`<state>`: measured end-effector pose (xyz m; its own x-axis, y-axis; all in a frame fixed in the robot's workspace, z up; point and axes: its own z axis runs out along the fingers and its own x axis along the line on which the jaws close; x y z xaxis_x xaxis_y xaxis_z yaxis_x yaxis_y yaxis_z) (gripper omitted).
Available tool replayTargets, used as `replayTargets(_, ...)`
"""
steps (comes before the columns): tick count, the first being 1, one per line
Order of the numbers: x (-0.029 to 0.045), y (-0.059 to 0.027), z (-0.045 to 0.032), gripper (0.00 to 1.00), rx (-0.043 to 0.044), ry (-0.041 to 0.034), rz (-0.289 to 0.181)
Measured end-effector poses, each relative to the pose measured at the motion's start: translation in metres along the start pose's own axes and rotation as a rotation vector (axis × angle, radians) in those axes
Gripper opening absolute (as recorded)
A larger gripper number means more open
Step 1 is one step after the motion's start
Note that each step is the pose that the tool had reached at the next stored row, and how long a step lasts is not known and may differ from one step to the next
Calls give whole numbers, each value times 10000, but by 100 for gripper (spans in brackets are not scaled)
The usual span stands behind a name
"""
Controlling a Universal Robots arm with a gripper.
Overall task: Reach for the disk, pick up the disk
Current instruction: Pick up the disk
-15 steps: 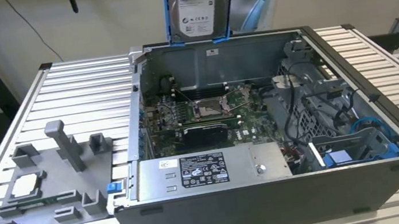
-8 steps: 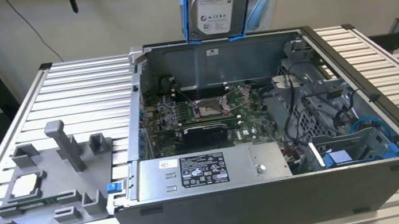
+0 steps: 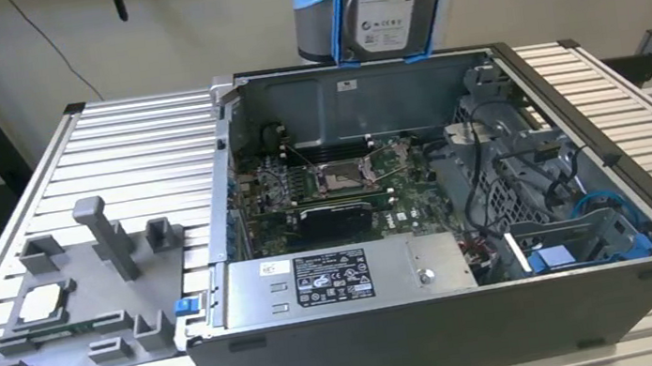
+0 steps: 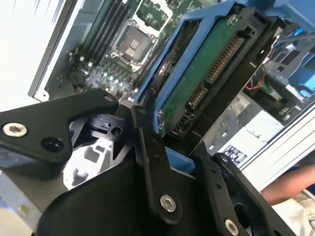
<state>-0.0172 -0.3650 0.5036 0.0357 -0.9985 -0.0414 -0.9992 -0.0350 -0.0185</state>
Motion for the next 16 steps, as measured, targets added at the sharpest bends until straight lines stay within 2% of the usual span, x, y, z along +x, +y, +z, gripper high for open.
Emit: replayTargets(16, 26, -726, 13, 0, -57, -3, 1)
